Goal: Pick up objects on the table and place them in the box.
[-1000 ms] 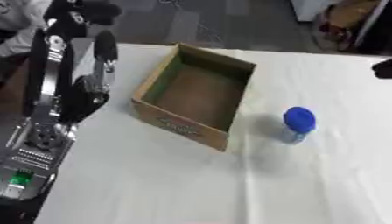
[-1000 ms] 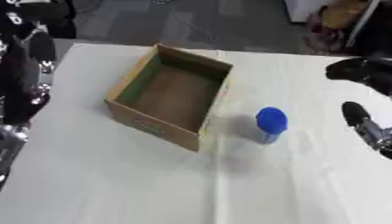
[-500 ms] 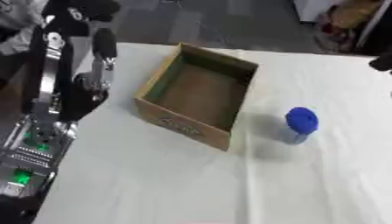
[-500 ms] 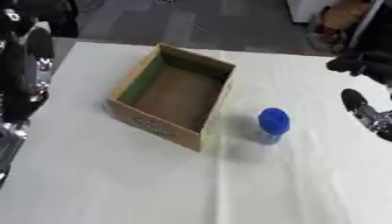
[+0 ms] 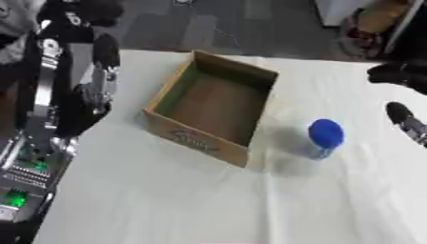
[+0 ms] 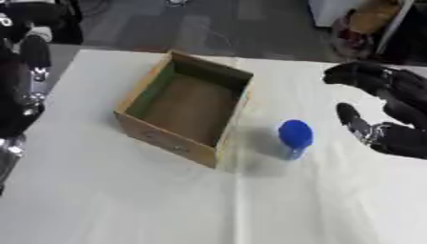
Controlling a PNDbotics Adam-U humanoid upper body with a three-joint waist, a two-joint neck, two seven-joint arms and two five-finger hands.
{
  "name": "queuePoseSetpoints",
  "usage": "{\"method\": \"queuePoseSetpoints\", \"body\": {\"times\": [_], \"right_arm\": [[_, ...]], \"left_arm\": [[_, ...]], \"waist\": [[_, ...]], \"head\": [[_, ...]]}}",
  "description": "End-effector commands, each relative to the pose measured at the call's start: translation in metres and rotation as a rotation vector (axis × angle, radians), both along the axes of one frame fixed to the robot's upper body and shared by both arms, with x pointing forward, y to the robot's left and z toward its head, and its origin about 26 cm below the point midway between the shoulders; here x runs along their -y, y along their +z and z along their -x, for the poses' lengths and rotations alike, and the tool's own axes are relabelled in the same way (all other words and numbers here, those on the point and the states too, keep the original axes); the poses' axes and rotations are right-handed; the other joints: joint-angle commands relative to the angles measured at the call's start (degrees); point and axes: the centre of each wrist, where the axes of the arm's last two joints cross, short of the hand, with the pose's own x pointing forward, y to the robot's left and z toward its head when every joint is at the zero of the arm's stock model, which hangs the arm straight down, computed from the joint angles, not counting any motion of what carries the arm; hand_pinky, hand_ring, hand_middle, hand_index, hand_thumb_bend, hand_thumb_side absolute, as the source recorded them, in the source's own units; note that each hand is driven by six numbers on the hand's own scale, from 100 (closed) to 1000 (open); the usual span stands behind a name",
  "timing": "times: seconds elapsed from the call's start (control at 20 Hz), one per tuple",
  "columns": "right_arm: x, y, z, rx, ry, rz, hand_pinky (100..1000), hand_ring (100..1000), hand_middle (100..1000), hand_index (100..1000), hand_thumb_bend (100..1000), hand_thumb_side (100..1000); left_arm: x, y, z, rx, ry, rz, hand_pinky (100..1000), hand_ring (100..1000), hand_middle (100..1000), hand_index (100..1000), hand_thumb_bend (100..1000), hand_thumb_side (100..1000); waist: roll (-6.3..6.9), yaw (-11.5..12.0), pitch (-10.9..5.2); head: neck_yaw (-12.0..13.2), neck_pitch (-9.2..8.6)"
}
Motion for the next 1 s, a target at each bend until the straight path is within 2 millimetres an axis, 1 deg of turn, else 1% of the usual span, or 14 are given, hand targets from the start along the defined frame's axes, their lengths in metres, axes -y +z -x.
{"method": "queuePoseSetpoints", "body": {"times": [0.05, 0.2, 0.35, 0.55, 0.7, 1.0], "right_arm": [[0.002, 0.005, -0.015, 0.029, -0.043, 0.015, 790, 843, 889, 919, 100, 1000], [0.001, 0.0, -0.029, 0.035, -0.074, 0.034, 799, 848, 891, 918, 100, 1000], [0.002, -0.008, -0.044, 0.034, -0.142, 0.022, 793, 861, 892, 915, 100, 1000], [0.001, -0.019, -0.058, 0.034, -0.226, 0.002, 789, 871, 896, 915, 100, 1000], [-0.002, -0.024, -0.063, 0.036, -0.248, -0.001, 780, 874, 897, 920, 100, 1000], [-0.006, -0.026, -0.067, 0.033, -0.254, -0.012, 770, 874, 895, 921, 100, 1000]], "left_arm": [[0.003, 0.01, 0.001, 0.033, -0.024, -0.003, 666, 699, 900, 762, 103, 760], [0.006, 0.012, 0.001, 0.04, -0.035, 0.007, 666, 699, 900, 762, 103, 760], [0.01, 0.014, 0.0, 0.046, -0.05, 0.02, 664, 698, 899, 762, 102, 761], [0.013, 0.016, -0.001, 0.05, -0.063, 0.032, 663, 697, 899, 761, 102, 761], [0.015, 0.016, -0.001, 0.052, -0.07, 0.038, 662, 696, 899, 761, 100, 762], [0.016, 0.015, -0.001, 0.046, -0.071, 0.035, 661, 696, 899, 761, 100, 763]], "waist": [[0.4, 0.2, -0.36], [0.73, 0.4, 0.13], [1.24, 0.5, 0.7], [1.77, 0.6, 1.38], [2.1, 0.6, 1.77], [2.46, 0.6, 2.07]], "head": [[-1.8, -1.48], [-2.9, -2.39], [-4.2, -3.57], [-5.7, -4.46], [-6.5, -4.48], [-6.9, -3.92]]}}
